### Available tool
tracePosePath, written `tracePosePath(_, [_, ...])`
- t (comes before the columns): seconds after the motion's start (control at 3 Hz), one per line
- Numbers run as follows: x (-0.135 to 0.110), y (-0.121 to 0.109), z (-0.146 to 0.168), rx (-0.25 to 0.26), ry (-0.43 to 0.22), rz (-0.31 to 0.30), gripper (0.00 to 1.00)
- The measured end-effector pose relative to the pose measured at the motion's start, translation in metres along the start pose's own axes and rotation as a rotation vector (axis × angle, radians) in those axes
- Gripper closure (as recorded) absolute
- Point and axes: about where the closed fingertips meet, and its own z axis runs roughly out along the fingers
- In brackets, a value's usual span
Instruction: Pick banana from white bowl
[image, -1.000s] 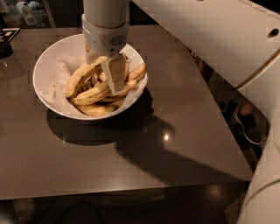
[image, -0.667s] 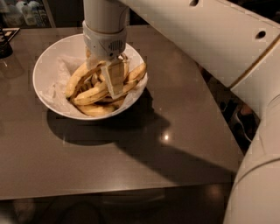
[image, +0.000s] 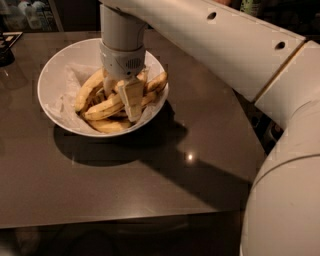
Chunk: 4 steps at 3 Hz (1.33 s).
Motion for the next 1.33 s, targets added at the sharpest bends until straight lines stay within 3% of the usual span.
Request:
tracePosePath(0.33, [0.000, 0.000, 0.001, -0.001, -0.001, 0.001, 0.47])
tracePosePath(1.0, [0.000, 0.000, 0.001, -0.001, -0.001, 0.001, 0.94])
tracePosePath(1.33, [-0.001, 0.011, -0.022, 0.074, -0.020, 0.027, 1.00])
